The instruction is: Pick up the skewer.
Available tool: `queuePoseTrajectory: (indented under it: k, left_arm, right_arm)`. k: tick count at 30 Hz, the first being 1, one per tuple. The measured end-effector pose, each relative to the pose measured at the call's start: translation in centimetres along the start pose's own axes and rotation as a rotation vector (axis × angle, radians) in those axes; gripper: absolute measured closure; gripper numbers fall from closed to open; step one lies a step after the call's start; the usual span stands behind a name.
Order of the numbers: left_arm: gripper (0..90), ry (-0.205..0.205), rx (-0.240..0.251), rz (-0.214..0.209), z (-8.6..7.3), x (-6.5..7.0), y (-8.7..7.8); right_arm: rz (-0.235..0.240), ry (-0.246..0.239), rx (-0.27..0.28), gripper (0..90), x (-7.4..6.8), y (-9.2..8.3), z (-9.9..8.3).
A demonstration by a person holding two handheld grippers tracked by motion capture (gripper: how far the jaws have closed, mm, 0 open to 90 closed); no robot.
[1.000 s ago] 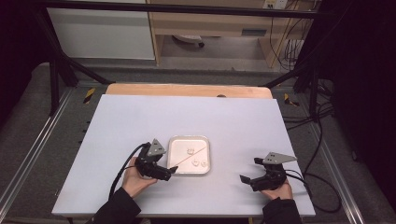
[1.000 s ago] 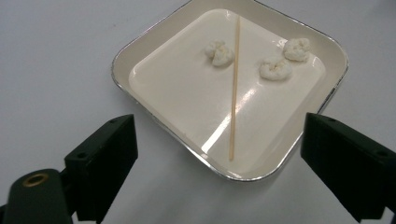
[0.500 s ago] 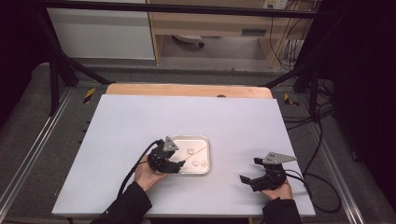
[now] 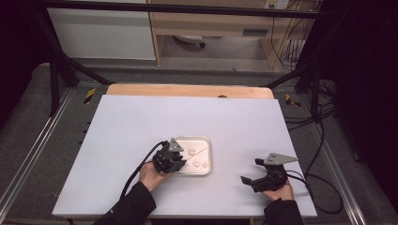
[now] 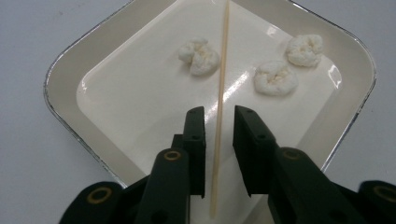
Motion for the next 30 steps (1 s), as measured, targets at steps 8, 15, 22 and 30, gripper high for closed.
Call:
queuePoseTrajectory:
  k: [8, 15, 22, 30]
  left_arm:
    - [81.4, 0.015, -0.002, 0.009, -0.03, 0.18, 0.30]
    - [86.4, 0.039, -0.010, 0.023, -0.05, 0.29, 0.29]
    - [88.2, 0.046, -0.005, 0.018, -0.08, 0.34, 0.27]
    - [88.7, 0.046, 0.019, 0.005, -0.11, 0.52, 0.19]
  right_arm:
    - [0.000, -0.001, 0.000, 1.1, -0.01, 0.01, -0.01]
    - [0.002, -0.003, -0.002, 1.1, -0.02, 0.01, -0.02]
    - [0.003, -0.001, -0.004, 1.1, -0.06, 0.06, -0.05]
    - [0.004, -0.007, -0.003, 1.1, -0.05, 0.05, -0.05]
Point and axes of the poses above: each handheld gripper's, and its own axes: y roughly forward along the jaws, z roughly out of its top, x roughly to its right, the point moved 8 cm from there along y, roughly forward along the jaws, and after that the axes turned 3 degrees about -x, right-handed, at the moved point
